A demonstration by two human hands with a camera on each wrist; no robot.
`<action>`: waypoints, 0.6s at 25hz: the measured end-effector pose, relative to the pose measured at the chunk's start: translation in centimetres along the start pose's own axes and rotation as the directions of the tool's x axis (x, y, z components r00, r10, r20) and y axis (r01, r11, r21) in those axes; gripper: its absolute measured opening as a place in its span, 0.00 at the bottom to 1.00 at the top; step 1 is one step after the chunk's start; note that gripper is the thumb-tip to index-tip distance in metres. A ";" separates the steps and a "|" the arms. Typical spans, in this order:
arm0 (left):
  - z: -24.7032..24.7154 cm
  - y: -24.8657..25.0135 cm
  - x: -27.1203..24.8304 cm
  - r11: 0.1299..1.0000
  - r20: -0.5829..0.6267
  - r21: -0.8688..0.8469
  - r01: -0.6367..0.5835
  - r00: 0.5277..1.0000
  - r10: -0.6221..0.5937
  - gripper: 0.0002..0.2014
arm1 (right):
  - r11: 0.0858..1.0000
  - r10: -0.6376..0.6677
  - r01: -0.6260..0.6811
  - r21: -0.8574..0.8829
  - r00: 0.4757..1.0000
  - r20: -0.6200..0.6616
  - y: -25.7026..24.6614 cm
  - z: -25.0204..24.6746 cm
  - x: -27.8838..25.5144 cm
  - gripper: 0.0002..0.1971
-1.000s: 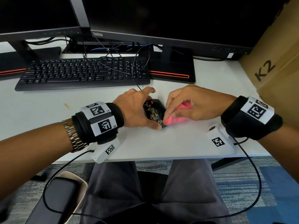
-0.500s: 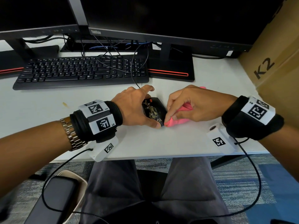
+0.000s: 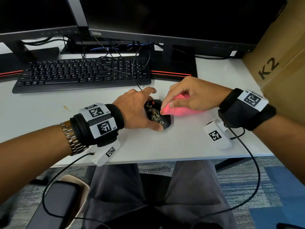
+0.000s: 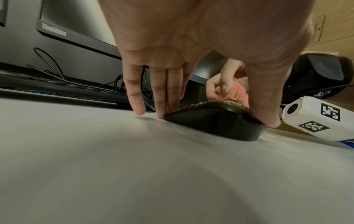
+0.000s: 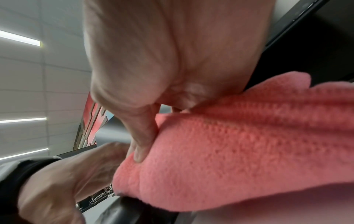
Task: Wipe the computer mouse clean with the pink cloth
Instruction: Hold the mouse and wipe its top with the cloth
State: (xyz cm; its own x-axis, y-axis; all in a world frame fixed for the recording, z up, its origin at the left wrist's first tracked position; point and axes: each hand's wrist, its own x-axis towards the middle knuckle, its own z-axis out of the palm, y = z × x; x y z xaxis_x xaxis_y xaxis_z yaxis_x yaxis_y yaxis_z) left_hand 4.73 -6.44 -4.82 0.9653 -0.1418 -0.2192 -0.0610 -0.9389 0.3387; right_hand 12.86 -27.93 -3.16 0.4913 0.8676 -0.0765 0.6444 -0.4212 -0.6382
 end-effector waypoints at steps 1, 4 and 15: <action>0.0 0.0 0.0 1.000 0.000 -0.001 -0.001 1.000 0.001 0.58 | 1.000 -0.007 0.007 0.007 1.000 0.016 0.0 0.0 -0.1 0.10; 0.0 -0.1 0.1 1.000 0.004 -0.003 -0.001 1.000 0.001 0.58 | 1.000 -0.006 0.005 0.007 0.997 0.081 -0.1 0.4 -0.6 0.09; 0.0 0.0 0.0 1.000 0.003 0.004 -0.003 1.000 0.003 0.57 | 0.999 -0.019 0.020 0.029 0.999 -0.039 0.3 -0.3 -0.1 0.10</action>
State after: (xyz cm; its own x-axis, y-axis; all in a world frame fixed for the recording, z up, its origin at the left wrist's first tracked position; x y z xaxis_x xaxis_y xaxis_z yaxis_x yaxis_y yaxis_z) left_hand 4.78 -6.42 -4.85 0.9644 -0.1459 -0.2207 -0.0653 -0.9397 0.3358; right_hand 13.20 -28.24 -3.11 0.5017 0.8643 -0.0348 0.6369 -0.3963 -0.6612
